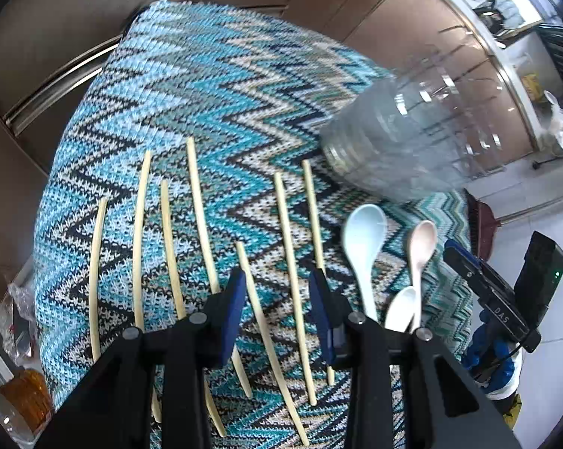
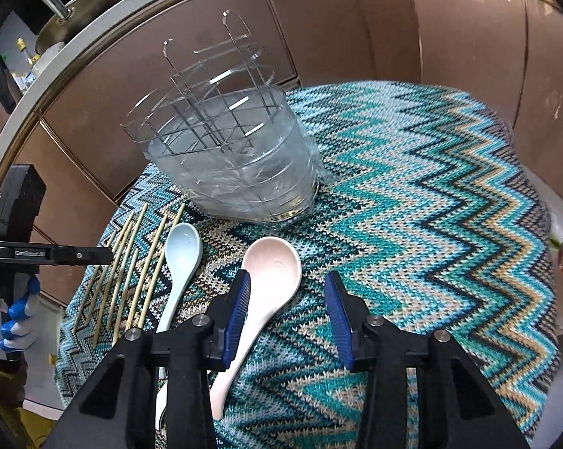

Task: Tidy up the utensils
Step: 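Grasp a wooden chopstick with the left tool while the right tool grasps the pink spoon, then lower the chopstick into the wire basket with the left tool while the right tool drops the spoon in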

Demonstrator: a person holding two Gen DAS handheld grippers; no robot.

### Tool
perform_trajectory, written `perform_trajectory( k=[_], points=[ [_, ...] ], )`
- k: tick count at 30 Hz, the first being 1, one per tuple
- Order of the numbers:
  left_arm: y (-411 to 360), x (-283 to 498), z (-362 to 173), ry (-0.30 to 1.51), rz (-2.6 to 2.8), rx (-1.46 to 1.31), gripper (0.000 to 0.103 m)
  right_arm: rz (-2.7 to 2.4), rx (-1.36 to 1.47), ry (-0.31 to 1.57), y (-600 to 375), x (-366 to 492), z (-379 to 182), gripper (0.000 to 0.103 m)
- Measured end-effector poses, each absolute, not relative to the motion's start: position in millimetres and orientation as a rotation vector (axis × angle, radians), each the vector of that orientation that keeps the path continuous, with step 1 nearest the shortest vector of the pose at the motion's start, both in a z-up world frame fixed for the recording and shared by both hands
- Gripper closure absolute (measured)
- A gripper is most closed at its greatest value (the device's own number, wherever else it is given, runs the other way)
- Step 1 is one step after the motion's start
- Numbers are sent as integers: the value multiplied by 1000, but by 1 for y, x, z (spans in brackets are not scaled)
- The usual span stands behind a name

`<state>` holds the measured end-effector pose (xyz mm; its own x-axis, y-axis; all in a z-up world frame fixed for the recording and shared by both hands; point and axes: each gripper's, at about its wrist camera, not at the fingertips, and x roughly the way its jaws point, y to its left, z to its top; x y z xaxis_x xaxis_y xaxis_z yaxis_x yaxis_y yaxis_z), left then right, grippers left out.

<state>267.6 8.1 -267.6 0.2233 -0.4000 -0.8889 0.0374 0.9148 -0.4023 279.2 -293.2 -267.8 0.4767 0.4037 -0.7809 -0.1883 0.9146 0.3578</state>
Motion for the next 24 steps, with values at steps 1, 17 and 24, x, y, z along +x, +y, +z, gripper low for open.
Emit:
perform_trajectory(
  k=[1, 17, 24],
  points=[
    [8, 270, -271, 1331, -296, -321, 70, 376, 242, 1018, -294, 282, -270, 66],
    [-2, 290, -301, 1441, -206, -321, 83, 545, 228, 1115, -285, 331, -306, 83],
    [-11, 303, -307, 1435, -150, -318, 94, 579, 154, 1089, -281, 327, -303, 94]
  ],
)
